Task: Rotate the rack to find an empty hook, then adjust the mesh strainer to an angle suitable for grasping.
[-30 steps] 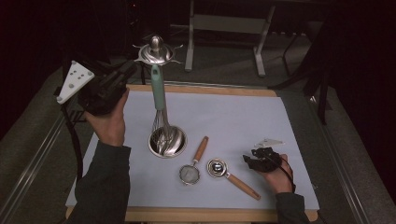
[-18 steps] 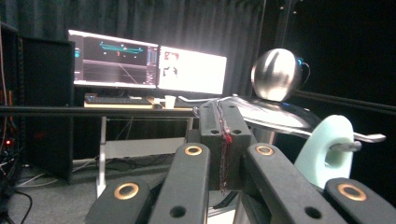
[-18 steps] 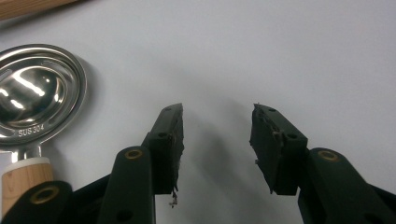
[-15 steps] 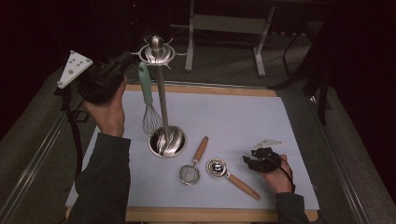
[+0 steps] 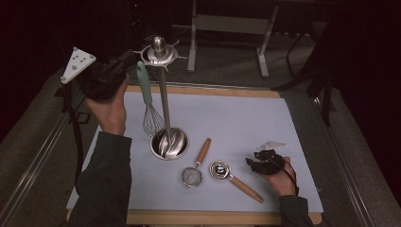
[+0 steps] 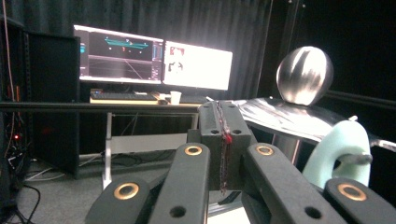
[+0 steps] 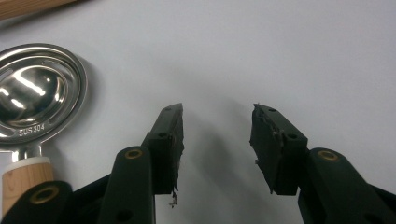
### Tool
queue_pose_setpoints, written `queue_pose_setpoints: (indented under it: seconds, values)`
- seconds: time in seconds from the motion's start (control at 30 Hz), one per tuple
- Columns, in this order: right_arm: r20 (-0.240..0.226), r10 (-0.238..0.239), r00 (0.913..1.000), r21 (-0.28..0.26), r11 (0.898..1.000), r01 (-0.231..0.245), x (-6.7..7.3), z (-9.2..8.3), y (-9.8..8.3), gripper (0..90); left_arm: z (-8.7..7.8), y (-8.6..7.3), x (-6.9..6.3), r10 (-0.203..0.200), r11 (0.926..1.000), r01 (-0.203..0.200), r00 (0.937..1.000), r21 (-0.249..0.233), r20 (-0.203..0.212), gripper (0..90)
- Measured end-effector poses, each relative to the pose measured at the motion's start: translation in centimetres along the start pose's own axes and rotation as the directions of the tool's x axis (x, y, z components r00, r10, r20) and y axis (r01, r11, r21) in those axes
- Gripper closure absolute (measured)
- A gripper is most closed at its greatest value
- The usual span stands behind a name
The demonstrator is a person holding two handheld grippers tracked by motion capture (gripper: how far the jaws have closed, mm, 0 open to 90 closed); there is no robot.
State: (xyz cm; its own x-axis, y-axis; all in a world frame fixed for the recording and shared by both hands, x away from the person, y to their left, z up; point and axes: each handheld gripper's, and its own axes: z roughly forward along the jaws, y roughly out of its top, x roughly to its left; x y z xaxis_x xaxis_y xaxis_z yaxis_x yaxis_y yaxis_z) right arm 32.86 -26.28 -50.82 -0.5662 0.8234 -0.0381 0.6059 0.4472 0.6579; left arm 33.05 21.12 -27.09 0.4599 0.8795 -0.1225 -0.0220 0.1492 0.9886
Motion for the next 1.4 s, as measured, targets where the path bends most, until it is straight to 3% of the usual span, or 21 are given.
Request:
queue_pose_setpoints:
  seconds: [0.53,0.93,1.2,1.4]
  values:
    - [0.0,-0.005,1.0,0.013,1.0,0.005,0.1,0.2,0.0,53.5,-1.9,-1.6,0.9,0.02,0.9977,-0.022,0.9994,0.065,0.027,90.0]
    - [-0.011,0.007,0.9999,0.006,1.0,-0.007,0.3,0.1,0.1,53.2,-2.7,-4.9,2.0,0.007,0.9897,-0.006,1.0,0.143,-0.003,89.9]
    - [-0.012,0.001,0.9999,0.003,1.0,-0.001,0.9,0.2,0.4,56.6,-3.6,-9.1,3.2,0.001,0.9677,0.007,0.9995,0.252,-0.033,88.1]
    - [-0.004,-0.032,0.9995,-0.002,0.999,0.032,1.6,0.3,1.7,65.2,-4.7,-12.6,4.1,0.004,0.9412,0.019,0.9977,0.337,-0.067,87.8]
